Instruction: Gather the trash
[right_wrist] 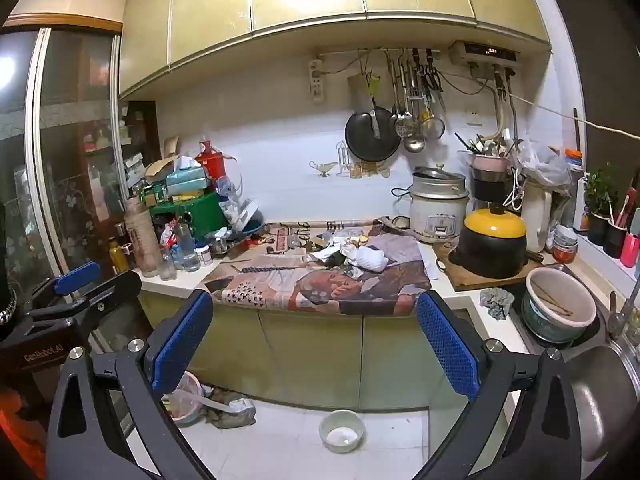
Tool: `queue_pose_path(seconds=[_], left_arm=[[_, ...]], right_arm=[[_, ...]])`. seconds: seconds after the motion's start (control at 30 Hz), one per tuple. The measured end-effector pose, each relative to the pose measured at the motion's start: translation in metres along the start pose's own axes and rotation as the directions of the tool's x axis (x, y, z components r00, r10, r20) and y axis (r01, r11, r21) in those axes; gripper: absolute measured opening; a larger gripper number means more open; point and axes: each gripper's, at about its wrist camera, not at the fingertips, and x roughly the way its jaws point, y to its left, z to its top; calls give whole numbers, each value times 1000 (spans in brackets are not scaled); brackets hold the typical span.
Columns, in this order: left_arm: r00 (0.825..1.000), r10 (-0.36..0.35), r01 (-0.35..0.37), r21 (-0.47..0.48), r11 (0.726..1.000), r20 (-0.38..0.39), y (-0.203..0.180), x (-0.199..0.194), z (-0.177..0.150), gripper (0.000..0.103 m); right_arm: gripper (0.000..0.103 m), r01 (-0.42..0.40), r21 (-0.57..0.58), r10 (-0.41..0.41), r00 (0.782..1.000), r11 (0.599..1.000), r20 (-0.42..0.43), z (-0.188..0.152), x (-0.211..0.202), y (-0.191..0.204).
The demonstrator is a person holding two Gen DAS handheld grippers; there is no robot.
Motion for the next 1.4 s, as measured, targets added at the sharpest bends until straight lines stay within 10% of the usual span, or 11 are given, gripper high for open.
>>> queue_pose_path(seconds=[1.4], left_arm=[[999,-33,30,-100,995,-36,-1,-5,-11,103]], right_arm=[[101,-38,-1,38,999,999,-36,-2,-5,-4]])
